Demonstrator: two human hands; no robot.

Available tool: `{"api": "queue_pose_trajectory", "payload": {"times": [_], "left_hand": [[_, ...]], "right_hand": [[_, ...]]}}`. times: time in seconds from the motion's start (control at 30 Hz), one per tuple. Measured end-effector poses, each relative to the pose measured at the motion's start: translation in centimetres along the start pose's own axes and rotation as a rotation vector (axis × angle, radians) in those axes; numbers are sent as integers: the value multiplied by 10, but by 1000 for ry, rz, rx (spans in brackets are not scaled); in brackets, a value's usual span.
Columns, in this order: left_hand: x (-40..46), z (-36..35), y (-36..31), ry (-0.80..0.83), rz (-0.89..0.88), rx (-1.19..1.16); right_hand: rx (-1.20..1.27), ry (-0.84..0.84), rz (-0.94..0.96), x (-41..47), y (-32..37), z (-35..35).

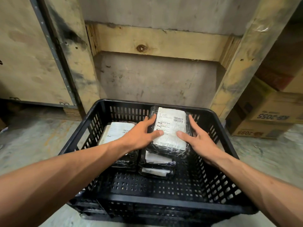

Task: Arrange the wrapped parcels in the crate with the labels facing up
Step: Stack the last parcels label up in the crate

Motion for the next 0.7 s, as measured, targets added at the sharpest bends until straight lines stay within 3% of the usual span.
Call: {"api": "queue_pose_trajectory", "payload": {"times": [0.1,0.27,0.4,0.47,0.57,0.7], "left_hand": [[2,-3,9,6,43,25],[-5,-16,26,49,119,149],[-9,-28,27,162,150,360],[-6,-30,26,188,170,600],[-2,-25,24,187,24,942],[-7,-13,34,417,51,879]], "right_hand": [[-150,73,-72,2,-8,-7],[-457,426,-104,10,-13,-23],[-711,409,-201,16,-27,-28],[-756,349,-230,18,-31,-26],[-810,306,-216,20,-33,-27],[-902,393,-207,16,-35,-29]]}}
Point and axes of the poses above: each hand's wrist, its own x-axis towards the middle knuckle, its own z-axis out of the back of the hand, y = z × x, the point moved 2 cm from there along x, towards the middle knuckle, and after that the axes turned 2 degrees about -z, right-handed, at the moved point
